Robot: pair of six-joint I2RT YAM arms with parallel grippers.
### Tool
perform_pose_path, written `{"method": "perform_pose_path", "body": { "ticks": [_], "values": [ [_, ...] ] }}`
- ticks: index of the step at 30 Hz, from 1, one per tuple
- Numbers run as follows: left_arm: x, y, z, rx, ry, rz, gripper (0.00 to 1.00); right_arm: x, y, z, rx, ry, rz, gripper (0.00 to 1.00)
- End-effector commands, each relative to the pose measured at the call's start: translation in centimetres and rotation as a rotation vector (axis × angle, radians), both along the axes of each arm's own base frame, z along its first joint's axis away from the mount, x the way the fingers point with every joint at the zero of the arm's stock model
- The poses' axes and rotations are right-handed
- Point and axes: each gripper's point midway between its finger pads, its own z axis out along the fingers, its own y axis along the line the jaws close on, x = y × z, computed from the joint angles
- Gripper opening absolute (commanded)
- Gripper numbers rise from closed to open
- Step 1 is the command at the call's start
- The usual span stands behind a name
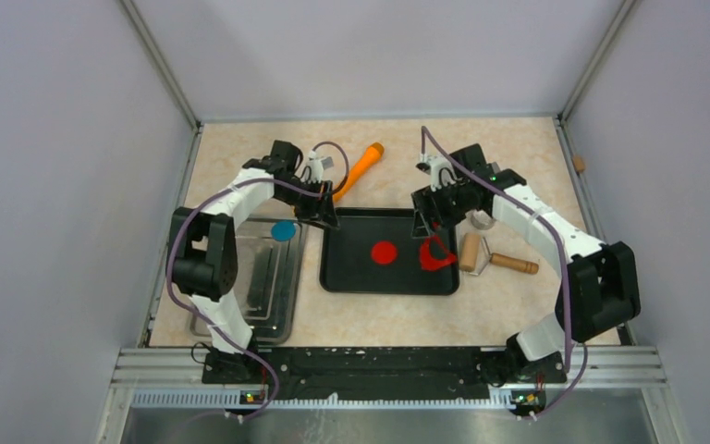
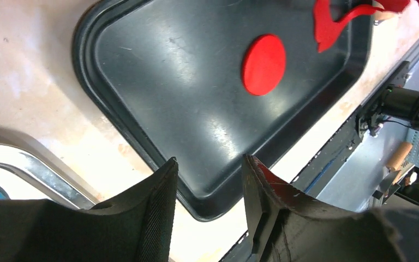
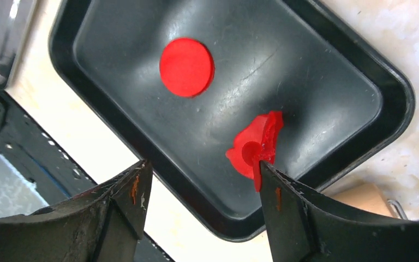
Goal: Roll out the dumpling wrappers from the dough
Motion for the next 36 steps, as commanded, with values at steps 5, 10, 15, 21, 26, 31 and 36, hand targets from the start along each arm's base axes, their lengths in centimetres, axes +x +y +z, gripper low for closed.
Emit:
{"method": "perform_pose_path", "body": {
  "ticks": [5, 10, 15, 21, 26, 31, 36],
  "values": [
    [1.0, -2.5, 7.0, -0.227, -0.239, 0.065, 0.56, 0.9, 1.5, 5.3, 0.208, -0.034, 0.142, 0.82],
    [3.3, -6.3, 7.8, -0.364, -0.166, 0.104, 0.6, -0.4, 0.7, 4.3, 0.1, -0.282, 0.516, 0.92],
    [2.6, -10.3, 8.6, -0.366, -0.29, -0.041, 0.63, 1.0, -0.6, 4.9, -0.034, -0.595, 0.615, 0.94],
    [0.2, -14.3, 8.3, -0.411, -0.275, -0.14, 0.69, -1.0, -0.2, 6.6, -0.013, -0.744, 0.678, 0.94],
    [-0.8, -16.4, 8.6, -0.47, -0.319, -0.165, 0.72, -1.8, -0.2, 6.9, -0.042, -0.88, 0.642, 0.94],
    [-0.9, -16.6, 9.2, -0.495, -0.343, -0.162, 0.72, -2.0, -0.2, 7.0, -0.051, -0.95, 0.596, 0.95],
    [-0.8, -15.2, 9.9, -0.479, -0.369, -0.157, 0.71, -1.3, 0.9, 10.1, 0.106, -0.771, 0.371, 0.94]
  ]
}}
